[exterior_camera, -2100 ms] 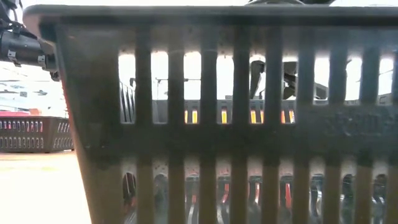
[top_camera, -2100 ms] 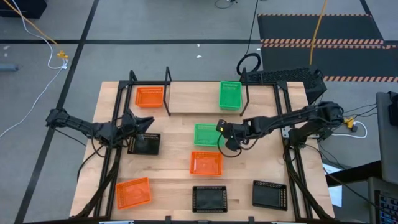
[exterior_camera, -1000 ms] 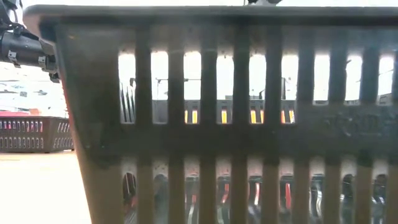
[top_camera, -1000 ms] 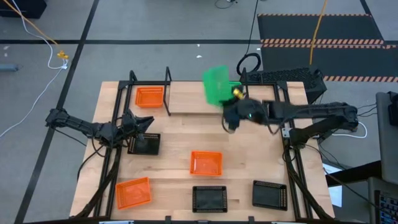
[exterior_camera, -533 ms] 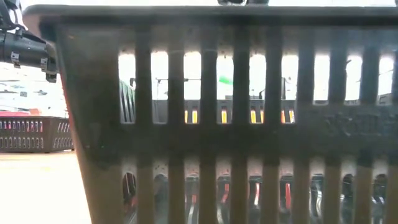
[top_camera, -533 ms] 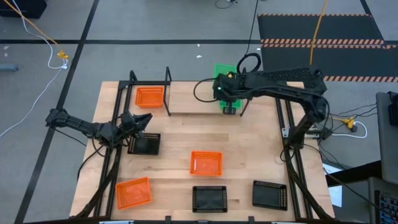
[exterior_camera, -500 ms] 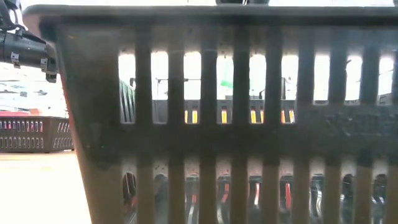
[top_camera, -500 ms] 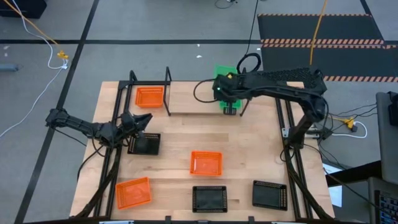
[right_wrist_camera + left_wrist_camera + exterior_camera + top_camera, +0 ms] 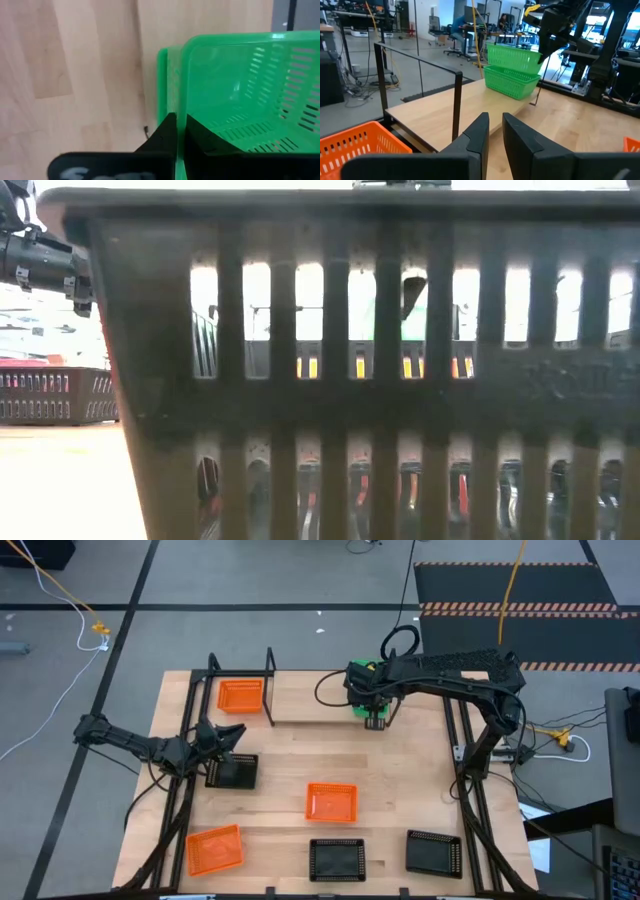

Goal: Stack baskets on shelf by color
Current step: Stack the green bin on top of the green bins on the shelf, then put the bottom right orange bin on the shelf, then stack the bottom orange bin on top of the orange bin on the shelf

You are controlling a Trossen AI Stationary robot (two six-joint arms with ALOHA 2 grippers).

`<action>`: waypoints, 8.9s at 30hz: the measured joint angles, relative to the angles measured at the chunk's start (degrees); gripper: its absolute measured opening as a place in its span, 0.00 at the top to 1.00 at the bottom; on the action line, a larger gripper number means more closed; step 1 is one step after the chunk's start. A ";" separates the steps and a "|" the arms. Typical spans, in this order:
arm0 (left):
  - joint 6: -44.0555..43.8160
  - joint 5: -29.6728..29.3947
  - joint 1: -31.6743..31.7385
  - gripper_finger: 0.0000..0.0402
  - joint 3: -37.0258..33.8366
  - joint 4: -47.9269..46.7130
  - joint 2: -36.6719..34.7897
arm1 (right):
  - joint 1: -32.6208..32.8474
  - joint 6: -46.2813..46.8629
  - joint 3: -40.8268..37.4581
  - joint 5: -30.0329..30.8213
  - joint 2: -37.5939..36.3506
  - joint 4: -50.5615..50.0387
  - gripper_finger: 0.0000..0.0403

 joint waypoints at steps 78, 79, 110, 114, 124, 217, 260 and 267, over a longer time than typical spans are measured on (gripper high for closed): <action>-0.14 0.02 0.00 0.86 0.00 0.04 -0.02 | 0.14 -3.78 -8.68 -1.20 -0.32 5.36 0.82; -0.13 0.02 -0.01 0.86 0.00 0.03 -0.01 | 0.11 -4.26 -8.68 -0.82 -0.52 5.48 0.82; -0.28 2.80 -0.02 0.86 0.00 0.90 0.00 | 34.66 -10.15 -34.01 -1.47 -17.70 41.03 0.81; 1.28 2.78 -0.02 0.86 0.00 3.22 -0.01 | 41.06 -19.69 -33.99 4.81 -16.10 42.62 0.81; 1.64 3.24 -0.07 0.86 0.00 2.67 -0.02 | 42.56 -35.75 -33.99 3.92 -10.50 40.63 0.81; -6.01 24.63 -1.83 0.86 0.08 4.03 0.51 | 8.06 3.93 4.41 -10.44 5.42 18.96 0.71; -61.25 55.91 -32.08 0.68 67.45 -80.16 75.36 | 30.58 -16.81 -20.31 -22.41 11.68 87.08 0.59; -77.32 55.74 -38.44 0.68 67.45 -87.54 75.34 | 30.48 -25.94 0.48 -26.95 28.30 85.40 0.59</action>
